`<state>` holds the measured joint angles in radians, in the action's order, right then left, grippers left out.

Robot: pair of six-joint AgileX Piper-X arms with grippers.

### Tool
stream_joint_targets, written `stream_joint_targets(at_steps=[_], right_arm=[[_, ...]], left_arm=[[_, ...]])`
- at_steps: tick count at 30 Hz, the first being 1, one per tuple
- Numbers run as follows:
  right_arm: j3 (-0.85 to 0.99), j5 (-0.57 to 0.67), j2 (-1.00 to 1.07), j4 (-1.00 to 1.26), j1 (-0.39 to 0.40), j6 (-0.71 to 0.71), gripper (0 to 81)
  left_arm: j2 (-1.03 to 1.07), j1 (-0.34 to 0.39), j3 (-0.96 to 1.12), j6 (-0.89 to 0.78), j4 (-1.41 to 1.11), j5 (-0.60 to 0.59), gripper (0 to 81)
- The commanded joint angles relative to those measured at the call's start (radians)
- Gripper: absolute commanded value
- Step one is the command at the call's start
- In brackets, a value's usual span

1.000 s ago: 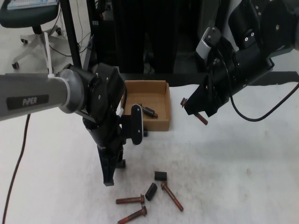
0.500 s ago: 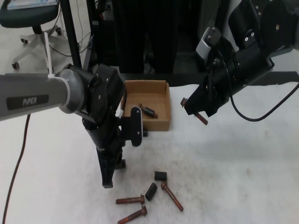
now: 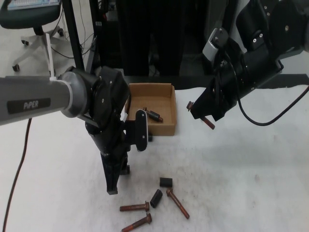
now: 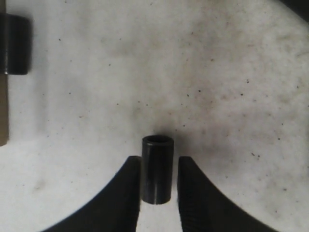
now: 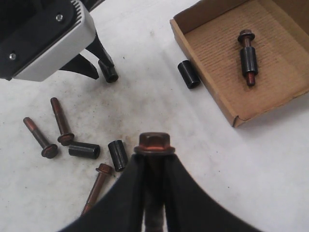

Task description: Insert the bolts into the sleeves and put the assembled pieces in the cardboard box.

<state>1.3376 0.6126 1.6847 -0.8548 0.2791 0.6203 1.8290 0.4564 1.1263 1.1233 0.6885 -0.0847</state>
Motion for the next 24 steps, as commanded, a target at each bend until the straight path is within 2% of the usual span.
stream_joint_targets(at_steps=[1, 13, 18, 20, 24], right_arm=[[0.002, 0.022, -0.018, -0.006, -0.001, 0.001, 0.8], [0.002, 0.022, -0.018, -0.002, -0.001, 0.001, 0.8], [0.002, 0.022, -0.018, -0.002, -0.001, 0.001, 0.8], [0.002, 0.022, -0.018, -0.002, -0.001, 0.001, 0.8], [0.002, 0.022, -0.018, -0.002, -0.001, 0.001, 0.8]], left_arm=[[0.012, 0.003, 0.007, -0.009, 0.001, -0.008, 25.5], [0.093, 0.003, 0.007, -0.010, 0.014, -0.003, 25.5], [0.093, 0.003, 0.007, -0.001, 0.014, 0.067, 24.6], [0.093, 0.003, 0.007, -0.001, 0.014, 0.085, 20.4], [0.093, 0.003, 0.007, -0.001, 0.014, 0.091, 0.0]])
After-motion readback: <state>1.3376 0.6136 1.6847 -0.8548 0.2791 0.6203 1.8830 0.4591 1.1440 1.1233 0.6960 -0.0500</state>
